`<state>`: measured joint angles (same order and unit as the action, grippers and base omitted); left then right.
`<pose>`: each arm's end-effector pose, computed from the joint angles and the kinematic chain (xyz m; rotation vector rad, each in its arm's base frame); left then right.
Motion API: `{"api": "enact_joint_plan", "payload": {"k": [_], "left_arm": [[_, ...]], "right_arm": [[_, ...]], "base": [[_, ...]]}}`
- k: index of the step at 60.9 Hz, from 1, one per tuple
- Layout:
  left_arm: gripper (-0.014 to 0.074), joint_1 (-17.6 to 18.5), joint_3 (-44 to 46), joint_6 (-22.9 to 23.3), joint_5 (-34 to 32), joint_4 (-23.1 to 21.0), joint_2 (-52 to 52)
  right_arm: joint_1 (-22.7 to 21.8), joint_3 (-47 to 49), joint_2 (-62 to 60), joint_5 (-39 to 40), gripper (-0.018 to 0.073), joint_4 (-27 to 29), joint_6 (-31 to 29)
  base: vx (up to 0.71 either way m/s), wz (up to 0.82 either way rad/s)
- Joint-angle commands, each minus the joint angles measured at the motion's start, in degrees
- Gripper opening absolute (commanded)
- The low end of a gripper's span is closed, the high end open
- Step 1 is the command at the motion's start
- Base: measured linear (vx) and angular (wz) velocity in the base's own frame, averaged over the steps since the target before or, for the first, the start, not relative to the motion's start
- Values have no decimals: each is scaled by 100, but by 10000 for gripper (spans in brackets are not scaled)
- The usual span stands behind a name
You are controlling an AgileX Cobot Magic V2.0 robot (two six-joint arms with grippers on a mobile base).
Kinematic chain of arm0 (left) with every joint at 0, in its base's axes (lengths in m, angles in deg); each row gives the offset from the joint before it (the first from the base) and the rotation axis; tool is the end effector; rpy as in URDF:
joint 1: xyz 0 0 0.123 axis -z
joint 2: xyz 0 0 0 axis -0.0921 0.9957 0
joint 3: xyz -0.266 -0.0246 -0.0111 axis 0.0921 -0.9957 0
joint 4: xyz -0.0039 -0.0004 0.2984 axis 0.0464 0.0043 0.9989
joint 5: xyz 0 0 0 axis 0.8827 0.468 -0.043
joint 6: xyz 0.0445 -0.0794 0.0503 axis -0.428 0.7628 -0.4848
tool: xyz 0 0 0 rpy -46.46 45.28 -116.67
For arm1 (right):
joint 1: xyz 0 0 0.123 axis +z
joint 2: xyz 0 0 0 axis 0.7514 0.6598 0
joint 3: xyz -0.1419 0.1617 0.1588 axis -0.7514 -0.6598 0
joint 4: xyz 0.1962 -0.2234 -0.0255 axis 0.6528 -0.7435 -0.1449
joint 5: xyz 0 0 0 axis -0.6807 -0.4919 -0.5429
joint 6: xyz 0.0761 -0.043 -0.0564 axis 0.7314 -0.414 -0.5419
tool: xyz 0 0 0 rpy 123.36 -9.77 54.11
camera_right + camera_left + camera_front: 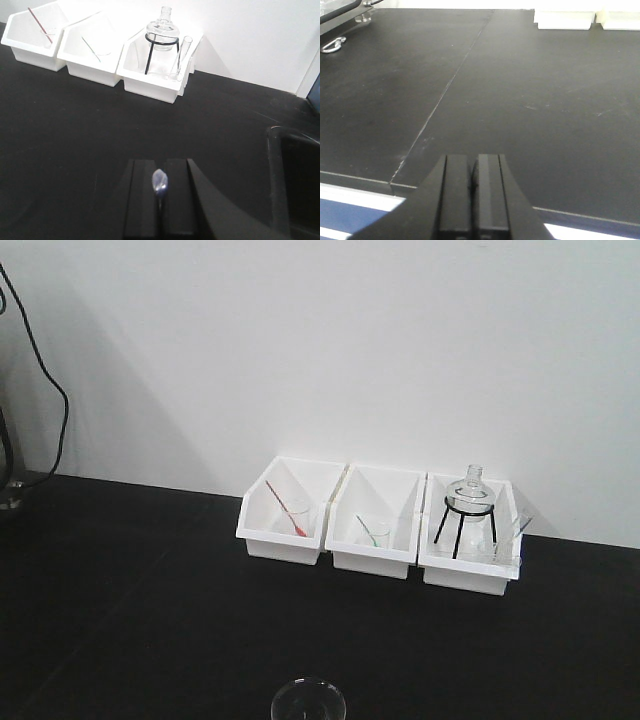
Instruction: Grab transparent chemical and place on left bench
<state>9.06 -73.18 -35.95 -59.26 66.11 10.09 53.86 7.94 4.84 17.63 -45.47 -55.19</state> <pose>0.1345 -0.0090 0.2037 0.0741 1.5102 -0.0273 0.1960 0.0129 0.2585 -0.1456 1.8719 -0.0498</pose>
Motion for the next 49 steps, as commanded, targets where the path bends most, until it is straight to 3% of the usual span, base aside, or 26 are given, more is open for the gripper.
{"api": "enact_joint_plan", "payload": {"k": [1,13,21,27,35,49], "left_arm": [[-3,10,-93,45,-449,-4,-110],[-3,10,-93,45,-449,-4,-110],[-3,10,-93,45,-449,-4,-110],[-3,10,-93,45,-449,-4,-110],[-3,10,-93,45,-449,-4,-110],[-3,10,-93,45,-449,-4,-110]], "right_arm": [[-6,172,20,740,-8,153,23],[312,191,398,2335,-4,343,142],[1137,191,1148,3068,-3,301,278],[1827,365,1883,3663,-3,168,59],[2648,1112,2930,3732,-3,173,-321],[3074,2005,4085,3585,-3,173,-347]], "base": [[4,-2],[2,-2],[0,0],[0,0],[0,0],[0,0]]}}
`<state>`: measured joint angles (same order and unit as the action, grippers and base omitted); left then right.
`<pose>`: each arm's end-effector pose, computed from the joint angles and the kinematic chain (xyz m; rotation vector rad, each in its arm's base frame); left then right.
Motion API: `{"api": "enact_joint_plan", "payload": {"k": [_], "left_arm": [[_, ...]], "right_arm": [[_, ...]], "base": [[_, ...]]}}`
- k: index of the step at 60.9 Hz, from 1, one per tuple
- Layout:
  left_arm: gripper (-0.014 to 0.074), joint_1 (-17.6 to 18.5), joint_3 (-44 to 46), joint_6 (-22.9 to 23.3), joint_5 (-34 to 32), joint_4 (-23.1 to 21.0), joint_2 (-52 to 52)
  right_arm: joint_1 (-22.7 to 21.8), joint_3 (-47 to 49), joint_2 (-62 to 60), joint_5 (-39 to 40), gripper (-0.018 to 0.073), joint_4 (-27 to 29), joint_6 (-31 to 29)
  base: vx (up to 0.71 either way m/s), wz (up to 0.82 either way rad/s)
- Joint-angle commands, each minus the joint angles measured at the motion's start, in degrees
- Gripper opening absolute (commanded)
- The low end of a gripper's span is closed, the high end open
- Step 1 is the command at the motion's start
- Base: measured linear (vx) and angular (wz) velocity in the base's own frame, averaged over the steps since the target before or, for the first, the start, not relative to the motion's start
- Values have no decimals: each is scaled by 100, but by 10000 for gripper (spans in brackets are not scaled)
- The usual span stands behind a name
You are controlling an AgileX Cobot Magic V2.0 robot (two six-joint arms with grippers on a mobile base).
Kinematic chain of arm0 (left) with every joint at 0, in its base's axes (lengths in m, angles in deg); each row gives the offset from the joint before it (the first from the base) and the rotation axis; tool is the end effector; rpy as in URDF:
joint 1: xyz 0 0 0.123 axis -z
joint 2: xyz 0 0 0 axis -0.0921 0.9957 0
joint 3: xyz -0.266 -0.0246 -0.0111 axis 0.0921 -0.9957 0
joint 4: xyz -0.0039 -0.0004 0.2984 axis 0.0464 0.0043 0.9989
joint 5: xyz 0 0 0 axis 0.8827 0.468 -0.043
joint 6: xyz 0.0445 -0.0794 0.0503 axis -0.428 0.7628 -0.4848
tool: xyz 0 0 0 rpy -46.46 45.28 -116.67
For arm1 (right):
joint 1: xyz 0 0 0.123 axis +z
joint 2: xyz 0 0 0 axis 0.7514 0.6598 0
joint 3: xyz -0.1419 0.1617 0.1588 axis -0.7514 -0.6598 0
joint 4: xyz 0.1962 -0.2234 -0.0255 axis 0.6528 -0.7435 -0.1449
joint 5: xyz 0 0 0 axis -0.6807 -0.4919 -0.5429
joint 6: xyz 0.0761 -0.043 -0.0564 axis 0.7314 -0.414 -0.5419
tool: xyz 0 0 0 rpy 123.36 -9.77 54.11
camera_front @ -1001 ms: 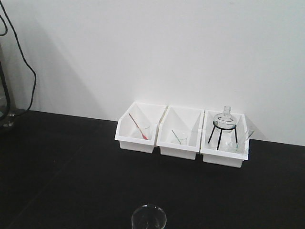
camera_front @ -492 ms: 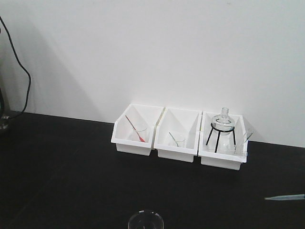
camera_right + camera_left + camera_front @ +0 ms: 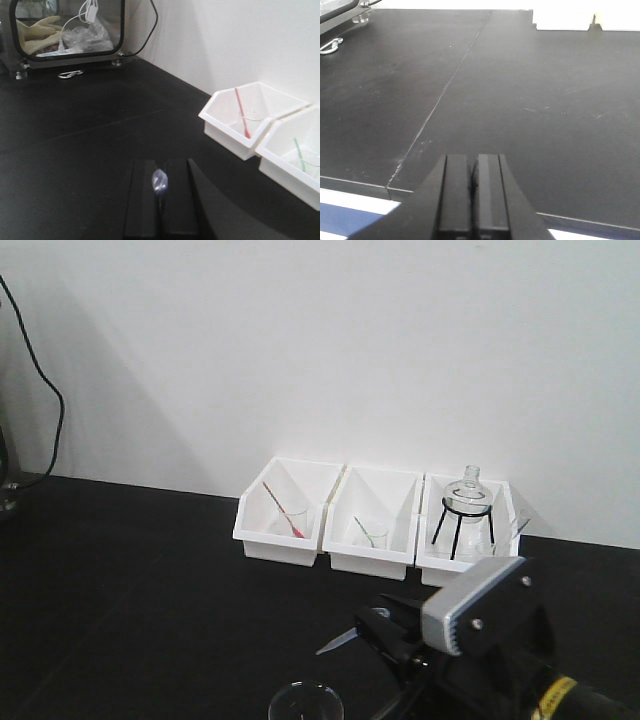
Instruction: Grab transparent chemical and place on left bench
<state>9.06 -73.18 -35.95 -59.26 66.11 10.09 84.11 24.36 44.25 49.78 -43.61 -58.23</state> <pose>0.1345 -0.0090 0.2037 0.0741 1.5102 -0.0273 0.2655 0.1964 0.2454 -0.6667 1.6135 0.4219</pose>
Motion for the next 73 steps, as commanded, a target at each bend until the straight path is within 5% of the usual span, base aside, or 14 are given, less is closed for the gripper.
{"api": "enact_joint_plan", "payload": {"k": [1,12,30,40,57,66,73], "left_arm": [[-3,10,-93,45,-449,-4,-110],[-3,10,-93,45,-449,-4,-110],[-3,10,-93,45,-449,-4,-110],[-3,10,-93,45,-449,-4,-110],[-3,10,-93,45,-449,-4,-110],[-3,10,-93,45,-449,-4,-110],[-3,10,-93,45,-449,-4,-110]], "right_arm": [[50,404,191,325,-3,-13,-29],[50,559,739,-471,-1,-42,-38],[50,559,878,-319,50,-42,-38],[50,559,878,-420,185,-30,-13],[50,559,872,-425,544,-30,13],[50,549,459,-673,576,-25,82],[50,549,-497,-1704,564,-13,160]], "base": [[0,0],[0,0],[0,0],[0,0],[0,0],[0,0],[0,0]]}}
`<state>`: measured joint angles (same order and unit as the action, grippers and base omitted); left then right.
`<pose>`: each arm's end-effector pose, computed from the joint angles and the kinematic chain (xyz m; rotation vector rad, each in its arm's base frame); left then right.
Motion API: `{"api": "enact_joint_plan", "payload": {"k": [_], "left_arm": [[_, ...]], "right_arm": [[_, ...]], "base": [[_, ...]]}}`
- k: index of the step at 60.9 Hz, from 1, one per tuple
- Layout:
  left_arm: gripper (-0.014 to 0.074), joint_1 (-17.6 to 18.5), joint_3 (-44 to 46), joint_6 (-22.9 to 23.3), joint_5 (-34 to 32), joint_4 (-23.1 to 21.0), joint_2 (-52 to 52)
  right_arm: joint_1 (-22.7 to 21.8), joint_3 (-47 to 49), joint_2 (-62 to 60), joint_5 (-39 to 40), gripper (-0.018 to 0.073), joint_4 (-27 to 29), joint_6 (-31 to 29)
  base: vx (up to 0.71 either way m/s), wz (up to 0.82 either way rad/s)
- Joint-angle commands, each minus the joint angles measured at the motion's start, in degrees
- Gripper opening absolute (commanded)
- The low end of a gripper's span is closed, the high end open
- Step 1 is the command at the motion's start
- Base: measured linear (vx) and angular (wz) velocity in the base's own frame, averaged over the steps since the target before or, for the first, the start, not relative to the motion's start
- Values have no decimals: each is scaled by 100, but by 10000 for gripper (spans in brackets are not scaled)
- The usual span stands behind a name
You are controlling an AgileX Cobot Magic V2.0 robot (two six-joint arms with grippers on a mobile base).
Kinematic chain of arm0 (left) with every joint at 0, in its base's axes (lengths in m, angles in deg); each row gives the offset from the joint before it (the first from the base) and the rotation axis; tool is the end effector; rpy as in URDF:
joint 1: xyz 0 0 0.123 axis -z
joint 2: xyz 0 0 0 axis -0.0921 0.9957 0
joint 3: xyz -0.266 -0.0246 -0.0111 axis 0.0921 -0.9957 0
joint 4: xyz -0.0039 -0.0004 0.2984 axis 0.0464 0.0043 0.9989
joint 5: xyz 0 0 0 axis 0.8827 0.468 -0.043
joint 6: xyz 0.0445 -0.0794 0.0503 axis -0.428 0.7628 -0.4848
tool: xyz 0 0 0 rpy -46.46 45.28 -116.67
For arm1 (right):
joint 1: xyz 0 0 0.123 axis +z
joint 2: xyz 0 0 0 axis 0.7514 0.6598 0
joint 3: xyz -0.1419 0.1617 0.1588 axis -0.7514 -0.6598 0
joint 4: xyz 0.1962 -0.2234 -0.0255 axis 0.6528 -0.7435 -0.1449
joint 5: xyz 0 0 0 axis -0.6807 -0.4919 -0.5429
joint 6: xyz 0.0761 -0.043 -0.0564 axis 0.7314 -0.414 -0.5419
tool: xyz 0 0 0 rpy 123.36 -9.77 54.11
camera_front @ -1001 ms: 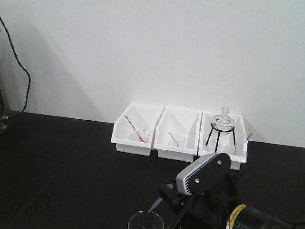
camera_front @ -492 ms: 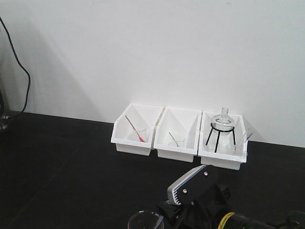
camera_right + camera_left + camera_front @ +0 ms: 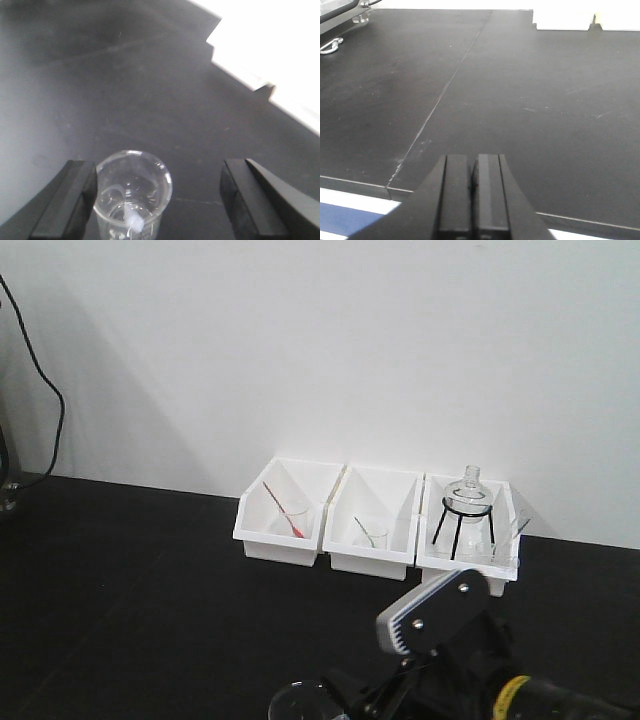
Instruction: Grab transparent chemical and place on left bench
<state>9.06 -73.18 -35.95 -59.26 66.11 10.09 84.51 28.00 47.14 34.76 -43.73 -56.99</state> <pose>0.1345 -0.0090 0.2037 0.0741 1.5102 -0.0273 0.2735 0.1992 0.2264 -0.7185 1.8555 0.3521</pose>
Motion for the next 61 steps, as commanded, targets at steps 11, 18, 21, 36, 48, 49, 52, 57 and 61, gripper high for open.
{"api": "enact_joint_plan", "payload": {"k": [11,18,21,36,48,49,52,57,61], "left_arm": [[-3,10,-93,45,-449,-4,-110],[-3,10,-93,45,-449,-4,-110],[-3,10,-93,45,-449,-4,-110],[-3,10,-93,45,-449,-4,-110],[-3,10,-93,45,-449,-4,-110],[-3,10,-93,45,-449,-4,-110],[-3,10,-93,45,-449,-4,-110],[-3,10,-93,45,-449,-4,-110],[-3,10,-93,45,-449,-4,-110]], "right_arm": [[4,184,-2250,-1808,537,-59,-7],[4,184,-2906,-2376,526,-41,-7],[4,184,-3175,-2529,522,-41,-7],[4,184,-4044,-2674,512,-87,-20],[-426,-194,-4681,-2506,471,-1058,-29],[-560,-270,-4754,-2442,464,-1018,-29],[-1111,-579,-5043,-2223,439,-797,-29],[-2070,-1209,-5655,-1972,386,-440,-34],[-2637,-1733,-6177,-1905,342,-430,-34]], "base": [[0,0],[0,0],[0,0],[0,0],[0,0],[0,0],[0,0],[0,0],[0,0]]}}
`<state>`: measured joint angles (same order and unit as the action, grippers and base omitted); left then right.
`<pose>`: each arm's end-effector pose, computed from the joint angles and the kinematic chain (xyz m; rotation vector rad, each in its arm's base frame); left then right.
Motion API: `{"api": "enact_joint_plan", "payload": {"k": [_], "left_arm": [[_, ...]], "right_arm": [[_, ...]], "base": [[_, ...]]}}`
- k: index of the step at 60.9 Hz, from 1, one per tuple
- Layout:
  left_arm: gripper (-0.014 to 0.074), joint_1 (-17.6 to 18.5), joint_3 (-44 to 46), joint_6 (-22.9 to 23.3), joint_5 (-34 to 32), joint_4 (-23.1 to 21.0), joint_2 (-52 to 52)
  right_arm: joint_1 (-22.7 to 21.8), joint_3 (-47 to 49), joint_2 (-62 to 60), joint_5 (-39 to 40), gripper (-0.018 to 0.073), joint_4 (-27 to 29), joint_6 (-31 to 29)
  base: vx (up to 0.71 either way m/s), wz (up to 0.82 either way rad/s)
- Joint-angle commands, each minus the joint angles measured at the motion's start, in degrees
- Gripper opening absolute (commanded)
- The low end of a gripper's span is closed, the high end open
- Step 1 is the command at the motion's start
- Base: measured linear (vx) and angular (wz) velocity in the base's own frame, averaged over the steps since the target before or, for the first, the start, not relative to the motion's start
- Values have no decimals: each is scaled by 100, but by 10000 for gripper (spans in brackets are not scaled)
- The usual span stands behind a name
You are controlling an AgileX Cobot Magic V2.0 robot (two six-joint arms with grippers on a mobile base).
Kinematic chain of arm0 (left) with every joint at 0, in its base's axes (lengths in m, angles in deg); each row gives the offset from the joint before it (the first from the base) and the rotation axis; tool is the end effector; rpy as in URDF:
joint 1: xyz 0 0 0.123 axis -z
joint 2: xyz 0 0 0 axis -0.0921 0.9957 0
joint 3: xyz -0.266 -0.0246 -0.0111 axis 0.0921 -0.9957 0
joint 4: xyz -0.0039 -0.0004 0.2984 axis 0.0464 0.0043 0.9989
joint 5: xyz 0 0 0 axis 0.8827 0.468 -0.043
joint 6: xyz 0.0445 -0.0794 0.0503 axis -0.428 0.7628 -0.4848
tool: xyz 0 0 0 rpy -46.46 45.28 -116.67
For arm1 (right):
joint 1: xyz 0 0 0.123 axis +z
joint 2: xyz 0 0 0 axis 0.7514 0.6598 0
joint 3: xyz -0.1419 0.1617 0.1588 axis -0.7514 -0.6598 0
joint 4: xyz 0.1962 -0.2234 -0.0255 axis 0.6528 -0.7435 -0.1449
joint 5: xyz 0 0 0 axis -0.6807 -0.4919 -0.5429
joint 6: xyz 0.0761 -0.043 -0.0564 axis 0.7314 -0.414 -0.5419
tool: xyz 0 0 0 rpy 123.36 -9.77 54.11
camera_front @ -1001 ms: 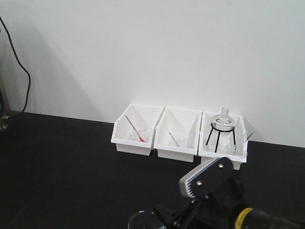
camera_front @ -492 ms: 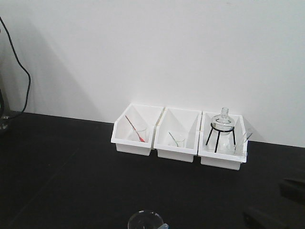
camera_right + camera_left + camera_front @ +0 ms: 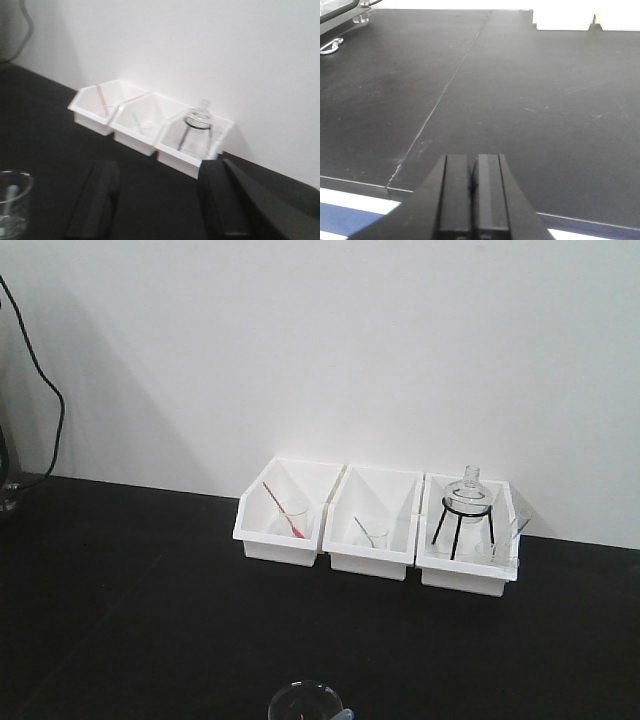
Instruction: Grab transparent chemical and place on left bench
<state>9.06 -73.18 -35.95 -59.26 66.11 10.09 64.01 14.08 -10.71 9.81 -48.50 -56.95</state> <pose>0.1345 -0.0090 0.2037 0.0741 1.5102 -0.0273 0.1405 0.0287 0.3345 -0.2852 1.6033 -0.0016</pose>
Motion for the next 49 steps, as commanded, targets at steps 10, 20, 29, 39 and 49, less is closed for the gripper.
{"api": "enact_joint_plan", "payload": {"k": [10,20,29,39,49], "left_arm": [[-3,10,-93,45,-449,-4,-110],[-3,10,-93,45,-449,-4,-110],[-3,10,-93,45,-449,-4,-110],[-3,10,-93,45,-449,-4,-110],[-3,10,-93,45,-449,-4,-110]], "right_arm": [[-1244,-1911,-1548,671,180,220,-38],[-1431,-3123,-1843,1252,-7,926,-308],[-1431,-3109,-1873,1248,-9,1061,-660],[-1431,-3109,-1873,1224,-7,1061,-678],[-1431,-3109,-1873,1216,-7,1061,-678]], "base": [[0,0],[0,0],[0,1],[0,0],[0,0]]}}
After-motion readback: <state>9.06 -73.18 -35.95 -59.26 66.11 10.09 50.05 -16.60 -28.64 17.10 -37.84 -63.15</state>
